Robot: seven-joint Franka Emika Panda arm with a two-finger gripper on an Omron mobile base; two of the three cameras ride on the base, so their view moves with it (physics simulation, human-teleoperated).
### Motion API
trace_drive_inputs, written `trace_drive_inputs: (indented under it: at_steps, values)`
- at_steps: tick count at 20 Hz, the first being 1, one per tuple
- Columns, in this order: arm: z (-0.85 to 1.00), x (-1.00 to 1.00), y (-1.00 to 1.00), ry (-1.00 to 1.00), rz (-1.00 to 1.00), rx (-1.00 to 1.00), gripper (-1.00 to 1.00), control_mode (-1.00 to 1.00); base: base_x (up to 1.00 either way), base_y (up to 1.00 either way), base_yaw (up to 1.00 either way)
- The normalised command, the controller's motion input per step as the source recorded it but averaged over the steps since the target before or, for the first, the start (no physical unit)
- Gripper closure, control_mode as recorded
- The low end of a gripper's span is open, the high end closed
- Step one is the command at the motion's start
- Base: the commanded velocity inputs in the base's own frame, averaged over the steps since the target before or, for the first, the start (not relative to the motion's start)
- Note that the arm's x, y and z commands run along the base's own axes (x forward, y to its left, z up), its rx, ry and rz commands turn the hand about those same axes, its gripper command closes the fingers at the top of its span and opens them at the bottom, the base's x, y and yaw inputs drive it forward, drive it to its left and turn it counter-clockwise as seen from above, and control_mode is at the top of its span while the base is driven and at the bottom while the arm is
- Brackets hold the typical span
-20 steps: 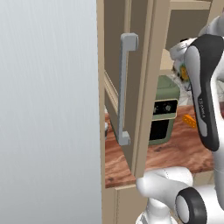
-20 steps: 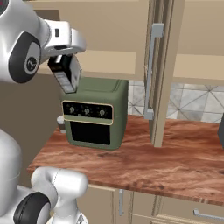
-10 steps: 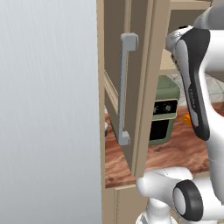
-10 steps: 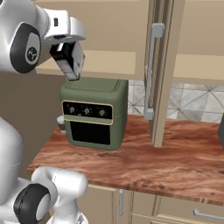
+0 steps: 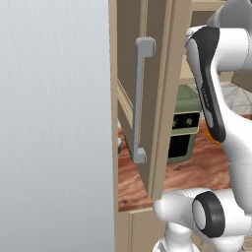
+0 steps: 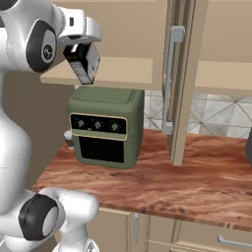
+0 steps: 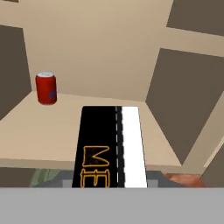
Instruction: Pick the cereal and canned food from the counter and place them in the cabinets closest to them.
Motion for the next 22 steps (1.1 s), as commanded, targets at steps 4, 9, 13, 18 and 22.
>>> trace_drive_inputs:
  at_steps: [4, 9, 13, 18, 22]
  values:
    - [0.00, 0.54, 0.00, 0.00, -0.03, 0.07, 1.00, -1.00, 0.00, 0.00, 0.00]
    - [0.00, 0.55, 0.00, 0.00, -0.02, 0.06, 1.00, -1.00, 0.00, 0.00, 0.00]
    - [0.00, 0.55, 0.00, 0.00, -0.02, 0.05, 1.00, -1.00, 0.00, 0.00, 0.00]
    - [0.00, 0.55, 0.00, 0.00, -0.02, 0.05, 1.00, -1.00, 0.00, 0.00, 0.00]
    - [0.00, 0.49, 0.00, 0.00, -0.02, 0.02, 1.00, -1.00, 0.00, 0.00, 0.00]
